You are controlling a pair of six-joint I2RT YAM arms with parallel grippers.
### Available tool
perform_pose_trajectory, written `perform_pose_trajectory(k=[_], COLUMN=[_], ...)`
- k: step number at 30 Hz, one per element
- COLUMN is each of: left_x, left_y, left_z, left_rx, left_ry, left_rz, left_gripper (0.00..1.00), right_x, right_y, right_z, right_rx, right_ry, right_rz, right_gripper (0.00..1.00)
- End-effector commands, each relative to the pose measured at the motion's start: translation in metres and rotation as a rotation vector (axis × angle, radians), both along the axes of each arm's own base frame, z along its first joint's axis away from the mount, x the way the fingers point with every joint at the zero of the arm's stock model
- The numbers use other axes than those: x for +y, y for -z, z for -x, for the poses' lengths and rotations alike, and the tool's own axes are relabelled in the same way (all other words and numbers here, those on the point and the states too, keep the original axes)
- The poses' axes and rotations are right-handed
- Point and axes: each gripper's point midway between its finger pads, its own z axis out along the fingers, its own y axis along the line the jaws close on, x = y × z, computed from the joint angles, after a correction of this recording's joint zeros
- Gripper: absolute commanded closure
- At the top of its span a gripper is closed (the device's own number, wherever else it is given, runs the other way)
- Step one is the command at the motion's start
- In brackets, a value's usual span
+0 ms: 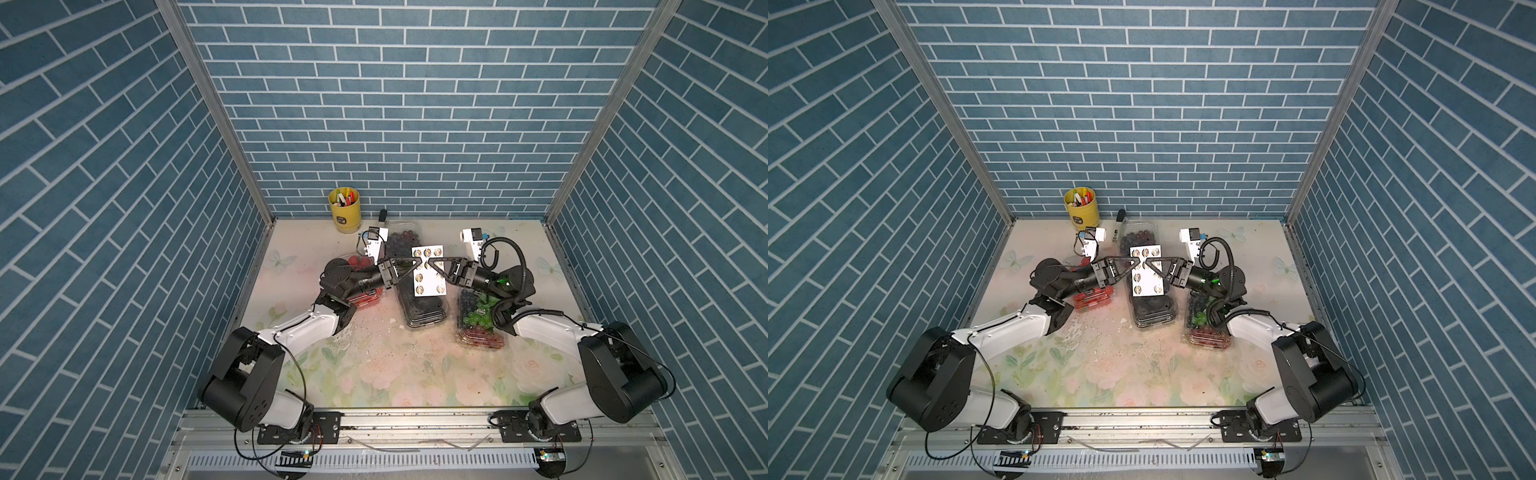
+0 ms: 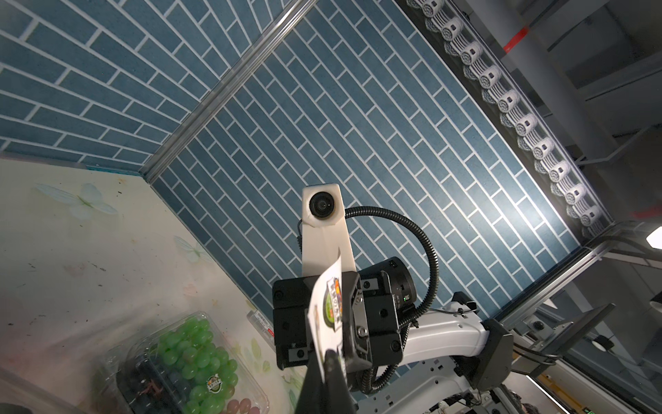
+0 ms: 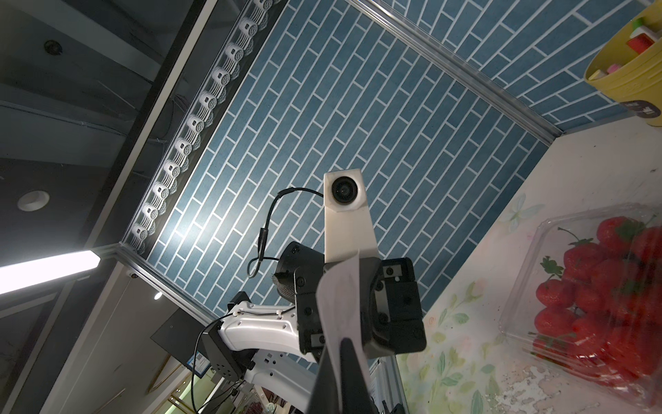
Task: Label fruit boxes
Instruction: Adjust the label sticker.
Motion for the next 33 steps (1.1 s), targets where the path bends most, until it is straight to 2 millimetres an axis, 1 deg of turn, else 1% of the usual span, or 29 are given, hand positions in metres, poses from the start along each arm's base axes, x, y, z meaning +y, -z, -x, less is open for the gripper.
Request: perform_pose_trajectory(k=[1,5,11,12,13,15,16,17,21,25,32,33], left_x=[0.0,-0.001,0.0,0.0,0.001,0.002,0.004,0.005,0.011,0.01,0.004,0.003], left_y=[-0.018,-0.021,-0.029,-0.029,-0.027,-0.025,-0.024,-0.024,-0.028,-0.032,-0.031,-0.03], left_z=[0.009,0.011,0.019,0.019,0.019,0.018,0.016,0.015,0.013,0.014,0.016,0.016], left_rx=[-0.048,-0.048,-0.064,-0.062,-0.057,-0.049,-0.043,-0.038,-0.023,-0.013,-0.006,-0.002], left_ry=[0.038,0.05,0.077,0.074,0.069,0.055,0.042,0.032,-0.001,0.002,0.029,0.032], left_rz=[0.059,0.074,0.098,0.095,0.092,0.093,0.097,0.103,0.145,0.165,0.169,0.169], left_gripper=[1.0,1.0,1.0,0.92,0.89,0.88,0.83,0.81,0.81,0.84,0.99,1.0], right_x=[0.003,0.004,0.005,0.005,0.004,0.001,0.0,-0.002,-0.003,-0.003,-0.004,-0.004], right_y=[-0.019,-0.018,-0.017,-0.018,-0.02,-0.024,-0.026,-0.028,-0.032,-0.033,-0.036,-0.036], right_z=[0.008,0.007,0.004,0.005,0.006,0.007,0.007,0.008,0.009,0.008,0.009,0.01], right_rx=[-0.036,-0.034,-0.035,-0.039,-0.046,-0.062,-0.072,-0.081,-0.093,-0.092,-0.101,-0.102], right_ry=[-0.047,-0.044,-0.043,-0.044,-0.042,-0.03,-0.023,-0.016,-0.01,-0.006,-0.005,-0.004], right_rz=[-0.042,-0.04,-0.039,-0.039,-0.043,-0.05,-0.054,-0.058,-0.064,-0.066,-0.072,-0.073], right_gripper=[1.0,1.0,1.0,1.0,1.0,1.0,1.0,1.0,1.0,1.0,1.0,1.0])
